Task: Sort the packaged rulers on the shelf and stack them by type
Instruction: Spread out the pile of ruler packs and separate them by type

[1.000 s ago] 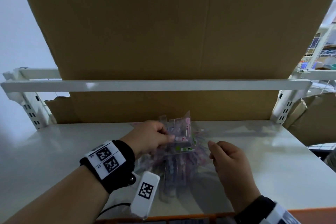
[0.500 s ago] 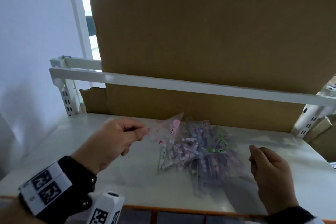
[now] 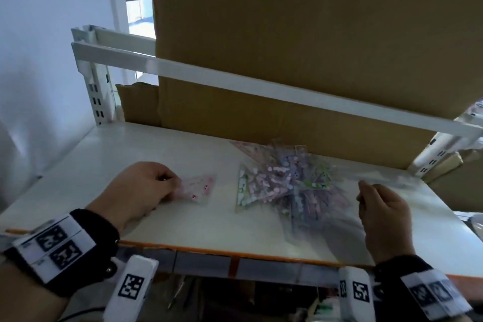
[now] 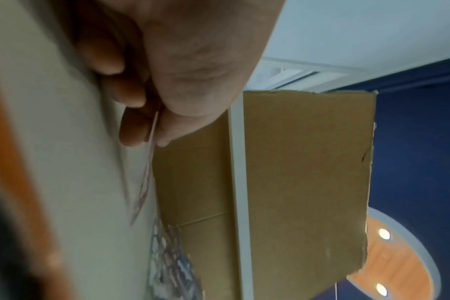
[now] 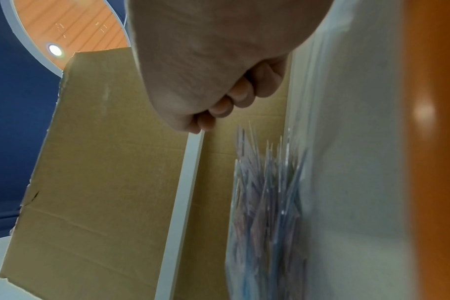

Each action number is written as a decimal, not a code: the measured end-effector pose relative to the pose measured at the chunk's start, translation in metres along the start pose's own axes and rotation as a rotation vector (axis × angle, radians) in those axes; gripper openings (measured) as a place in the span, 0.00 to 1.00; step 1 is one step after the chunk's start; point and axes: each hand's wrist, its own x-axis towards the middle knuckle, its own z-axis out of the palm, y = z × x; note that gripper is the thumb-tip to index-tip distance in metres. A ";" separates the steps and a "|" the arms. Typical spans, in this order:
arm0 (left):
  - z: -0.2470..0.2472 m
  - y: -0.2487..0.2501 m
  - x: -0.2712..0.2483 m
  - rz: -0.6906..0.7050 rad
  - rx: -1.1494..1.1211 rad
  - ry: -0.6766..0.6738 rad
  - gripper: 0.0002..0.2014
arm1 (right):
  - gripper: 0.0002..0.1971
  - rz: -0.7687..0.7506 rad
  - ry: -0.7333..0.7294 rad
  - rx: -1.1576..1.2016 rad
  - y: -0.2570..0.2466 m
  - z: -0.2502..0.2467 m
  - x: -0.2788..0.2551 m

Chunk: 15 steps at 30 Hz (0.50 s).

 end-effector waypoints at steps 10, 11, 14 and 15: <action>0.004 -0.007 0.006 0.057 0.164 0.081 0.08 | 0.06 -0.295 -0.263 -0.572 -0.037 -0.001 0.014; 0.005 -0.008 0.006 0.068 0.146 0.081 0.07 | 0.09 -0.349 -0.346 -0.641 -0.045 0.000 0.018; 0.007 -0.011 0.005 0.089 0.103 0.090 0.05 | 0.22 -0.489 -0.627 -0.919 -0.067 0.007 0.028; 0.007 -0.012 0.006 0.092 0.102 0.094 0.05 | 0.25 -0.521 -0.718 -1.017 -0.072 0.012 0.031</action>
